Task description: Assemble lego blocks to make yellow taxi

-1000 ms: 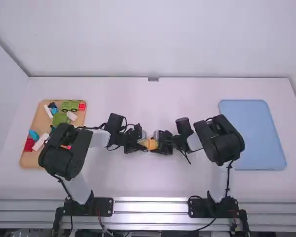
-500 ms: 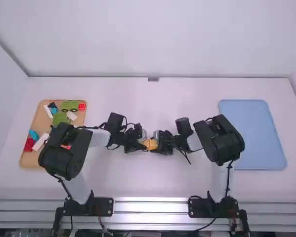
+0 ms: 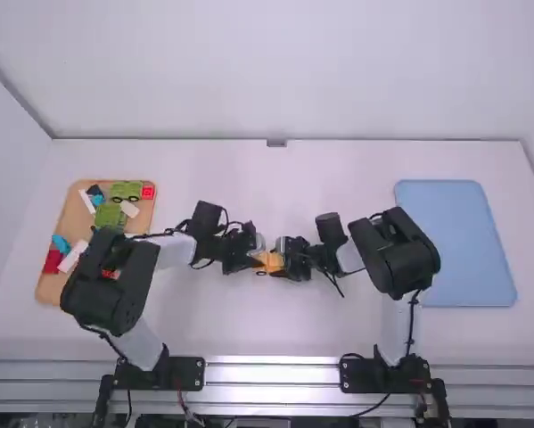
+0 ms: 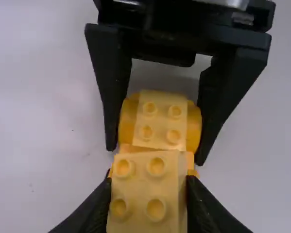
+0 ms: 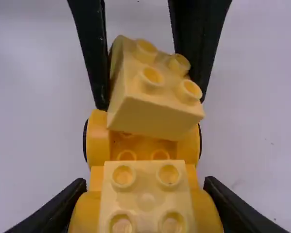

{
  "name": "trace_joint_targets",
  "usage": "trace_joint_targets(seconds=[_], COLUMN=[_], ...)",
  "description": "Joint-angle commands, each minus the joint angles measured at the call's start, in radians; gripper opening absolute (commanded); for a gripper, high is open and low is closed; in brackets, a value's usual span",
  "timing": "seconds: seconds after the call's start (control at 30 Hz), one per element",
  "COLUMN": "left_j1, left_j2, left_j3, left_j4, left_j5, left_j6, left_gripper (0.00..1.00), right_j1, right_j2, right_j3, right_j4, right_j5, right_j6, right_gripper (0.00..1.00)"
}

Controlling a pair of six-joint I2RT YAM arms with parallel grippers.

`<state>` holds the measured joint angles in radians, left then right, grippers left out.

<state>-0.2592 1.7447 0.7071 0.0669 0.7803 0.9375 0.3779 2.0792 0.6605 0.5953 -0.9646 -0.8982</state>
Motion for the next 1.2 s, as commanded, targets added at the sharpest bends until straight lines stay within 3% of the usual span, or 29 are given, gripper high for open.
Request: trace_joint_targets(seconds=[0.0,0.33,0.67,0.77,0.87,0.97,1.17], left_j1=[-0.003,-0.046,-0.046,-0.046,-0.04,-0.039,-0.039], left_j2=[-0.008,-0.005,-0.006,-0.006,-0.006,-0.006,-0.006], left_j3=[-0.007,-0.123,-0.13,-0.131,-0.13,-0.13,-0.13], left_j4=[0.013,0.246,0.252,0.248,0.249,0.249,0.254], left_j5=[-0.011,-0.035,-0.068,-0.068,-0.066,-0.067,-0.067], left_j6=[0.039,-0.001,-0.005,-0.005,-0.006,-0.005,-0.006], left_gripper=[0.2,0.18,0.25,0.33,0.51,0.57,0.58], right_j1=[0.003,0.003,0.003,0.003,0.003,0.003,0.003], right_j2=[0.015,0.015,0.015,0.015,0.015,0.015,0.015], right_j3=[-0.005,-0.005,-0.005,-0.005,-0.005,-0.005,-0.005], right_j4=[-0.001,-0.001,-0.001,-0.001,-0.001,-0.001,-0.001], right_j5=[-0.026,-0.026,-0.026,-0.026,-0.026,-0.027,-0.026], right_j6=[-0.004,-0.004,-0.004,-0.004,-0.004,-0.003,-0.004], right_gripper=[0.57,0.57,0.57,0.57,0.57,0.57,0.57])
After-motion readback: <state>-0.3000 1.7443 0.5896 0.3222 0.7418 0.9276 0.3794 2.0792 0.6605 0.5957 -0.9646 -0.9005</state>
